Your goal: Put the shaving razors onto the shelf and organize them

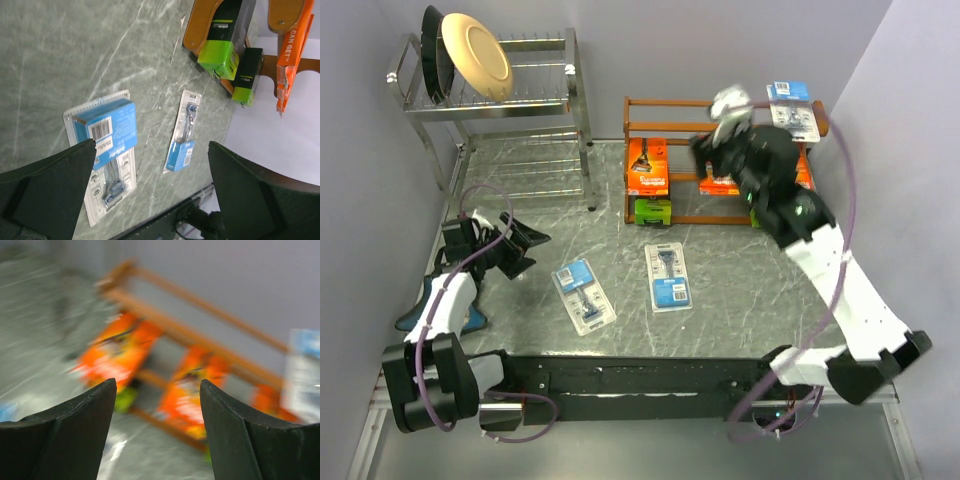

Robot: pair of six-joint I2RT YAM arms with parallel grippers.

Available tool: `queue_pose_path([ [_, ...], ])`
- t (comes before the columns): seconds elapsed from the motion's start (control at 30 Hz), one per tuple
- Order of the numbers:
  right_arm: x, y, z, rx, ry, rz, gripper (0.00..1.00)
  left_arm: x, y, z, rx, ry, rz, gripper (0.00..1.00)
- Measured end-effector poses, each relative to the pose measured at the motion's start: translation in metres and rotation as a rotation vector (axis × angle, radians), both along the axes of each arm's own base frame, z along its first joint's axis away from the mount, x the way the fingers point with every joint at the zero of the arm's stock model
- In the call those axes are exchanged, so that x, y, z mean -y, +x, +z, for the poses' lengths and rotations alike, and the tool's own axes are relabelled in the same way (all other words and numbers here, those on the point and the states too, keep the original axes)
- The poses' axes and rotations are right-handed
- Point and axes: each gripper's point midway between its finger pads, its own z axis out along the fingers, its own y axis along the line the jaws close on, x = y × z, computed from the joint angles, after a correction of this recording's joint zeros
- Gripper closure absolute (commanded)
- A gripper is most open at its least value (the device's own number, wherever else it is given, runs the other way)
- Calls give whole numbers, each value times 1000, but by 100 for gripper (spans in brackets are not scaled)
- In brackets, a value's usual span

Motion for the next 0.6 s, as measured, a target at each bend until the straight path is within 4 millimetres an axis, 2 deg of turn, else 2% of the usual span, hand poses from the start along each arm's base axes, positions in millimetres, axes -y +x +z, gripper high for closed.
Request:
queue_pose_path([
  [0.1, -44, -36, -47, -134, 6, 165, 31, -4, 6, 8, 30, 38, -5, 1],
  [0.17, -66, -59, -92, -252, -61, 281, 34, -5, 7, 10, 42, 51, -10, 1],
  [0.2, -79, -72, -125, -339, -127, 362, 35, -5, 6, 10, 39, 52, -11, 1],
  [0.23, -86, -82, -153, -413, -200, 430, 37, -5, 4, 10, 39, 52, -12, 1],
  [0.3, -94, -102, -201, -547, -349, 580, 34, -4, 1, 10, 45, 53, -12, 1],
  [0.33, -93, -110, -220, -587, -431, 666, 33, -3, -2, 10, 50, 54, -12, 1],
  [0.4, -83, -119, -242, -606, -558, 790, 33, -2, -9, 11, 64, 57, -11, 0],
  [0.6, -48, -128, -271, -432, -919, 1116, 34, -6, -19, 14, 102, 62, 15, 1],
])
